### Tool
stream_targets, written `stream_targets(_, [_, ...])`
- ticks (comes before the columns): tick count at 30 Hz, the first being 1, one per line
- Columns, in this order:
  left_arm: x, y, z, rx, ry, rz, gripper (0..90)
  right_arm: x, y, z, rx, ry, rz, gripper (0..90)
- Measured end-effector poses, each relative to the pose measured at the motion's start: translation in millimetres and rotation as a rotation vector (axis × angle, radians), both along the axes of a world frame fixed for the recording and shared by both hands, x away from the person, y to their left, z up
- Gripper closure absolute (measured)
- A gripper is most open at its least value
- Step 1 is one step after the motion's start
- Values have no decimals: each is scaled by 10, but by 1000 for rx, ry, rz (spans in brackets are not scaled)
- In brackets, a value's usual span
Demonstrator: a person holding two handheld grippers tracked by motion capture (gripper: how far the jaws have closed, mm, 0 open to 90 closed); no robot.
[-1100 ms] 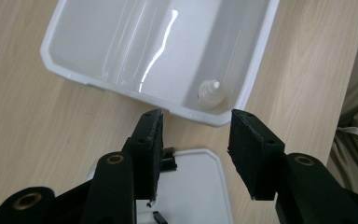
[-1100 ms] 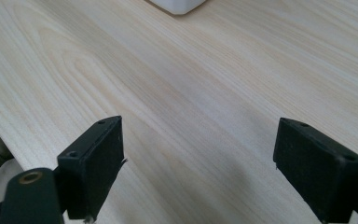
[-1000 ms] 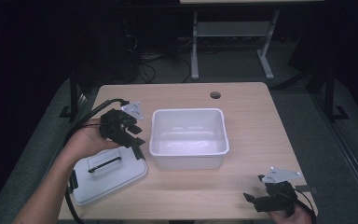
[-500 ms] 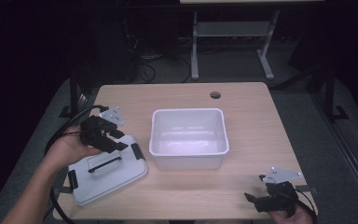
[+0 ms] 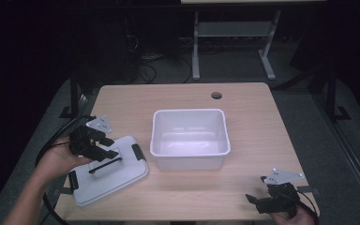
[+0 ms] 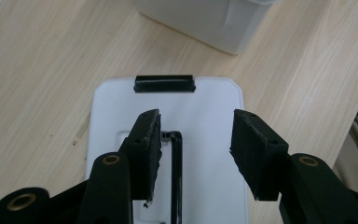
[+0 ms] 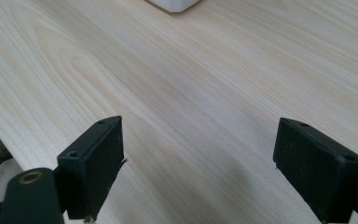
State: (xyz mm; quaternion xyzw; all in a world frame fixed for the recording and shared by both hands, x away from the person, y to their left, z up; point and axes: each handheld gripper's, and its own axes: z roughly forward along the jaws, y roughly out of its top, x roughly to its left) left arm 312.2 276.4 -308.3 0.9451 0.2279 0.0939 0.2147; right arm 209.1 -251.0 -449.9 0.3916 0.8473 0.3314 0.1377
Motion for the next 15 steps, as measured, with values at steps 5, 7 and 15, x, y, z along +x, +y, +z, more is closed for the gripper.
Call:
stream_targets(5, [-9, 100, -102, -3, 0, 26, 511, 9, 16, -7, -5, -5, 4, 156])
stream_targets(7, [-8, 141, -139, -2, 5, 33, 514, 11, 17, -13, -3, 1, 3, 156])
stream_targets(15, [-17, 212, -314, 11, 23, 47, 527, 9, 5, -7, -3, -2, -5, 156])
